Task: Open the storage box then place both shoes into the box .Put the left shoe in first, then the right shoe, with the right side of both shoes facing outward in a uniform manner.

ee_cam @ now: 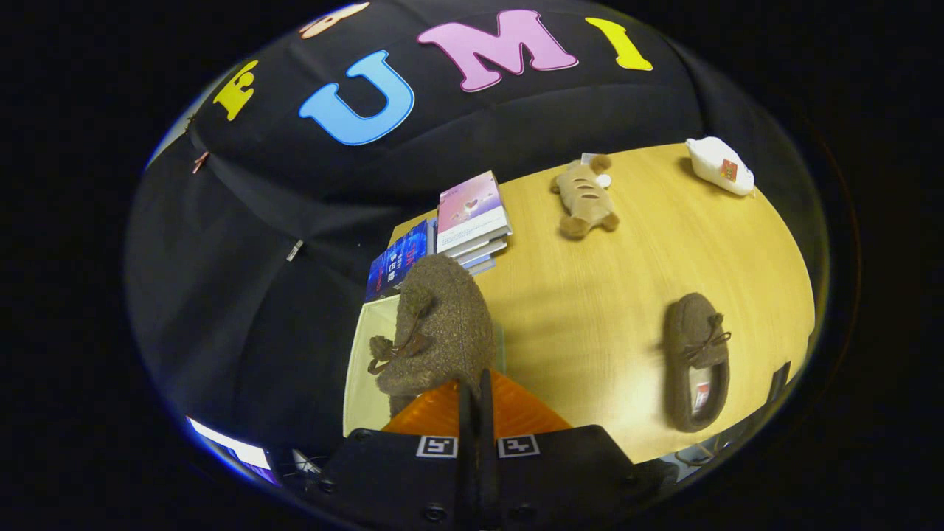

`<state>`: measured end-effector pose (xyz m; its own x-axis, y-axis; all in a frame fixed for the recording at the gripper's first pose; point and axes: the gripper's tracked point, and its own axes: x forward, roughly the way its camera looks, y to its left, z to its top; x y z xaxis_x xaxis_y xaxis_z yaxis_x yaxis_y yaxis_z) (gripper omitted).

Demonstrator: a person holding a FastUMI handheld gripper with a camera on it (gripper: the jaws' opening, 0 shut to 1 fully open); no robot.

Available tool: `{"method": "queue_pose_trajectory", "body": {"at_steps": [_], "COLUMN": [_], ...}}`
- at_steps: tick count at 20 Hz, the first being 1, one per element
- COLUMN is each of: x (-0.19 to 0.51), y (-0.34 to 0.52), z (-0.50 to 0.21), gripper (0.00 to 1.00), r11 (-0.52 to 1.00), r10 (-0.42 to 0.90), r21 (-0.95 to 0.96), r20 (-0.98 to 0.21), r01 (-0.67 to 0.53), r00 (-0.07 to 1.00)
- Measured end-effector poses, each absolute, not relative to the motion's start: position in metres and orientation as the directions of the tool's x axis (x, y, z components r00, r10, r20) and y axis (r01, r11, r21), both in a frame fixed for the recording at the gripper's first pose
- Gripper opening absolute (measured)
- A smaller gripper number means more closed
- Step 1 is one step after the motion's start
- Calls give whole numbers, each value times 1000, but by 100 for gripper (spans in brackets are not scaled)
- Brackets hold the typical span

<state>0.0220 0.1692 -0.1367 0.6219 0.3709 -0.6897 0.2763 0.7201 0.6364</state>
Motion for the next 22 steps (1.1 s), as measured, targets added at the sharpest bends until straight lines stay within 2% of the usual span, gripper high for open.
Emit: {"method": "queue_pose_trajectory", "body": {"at_steps": [5, 22], "x": [36, 87], "y": [237, 336], "z": [-133, -184], "gripper": [5, 5], "r11": [682, 681], "r10": [444, 427], "r21": [674, 624], "r20": [-689, -763], "r01": [282, 383], "r00": [573, 485]}}
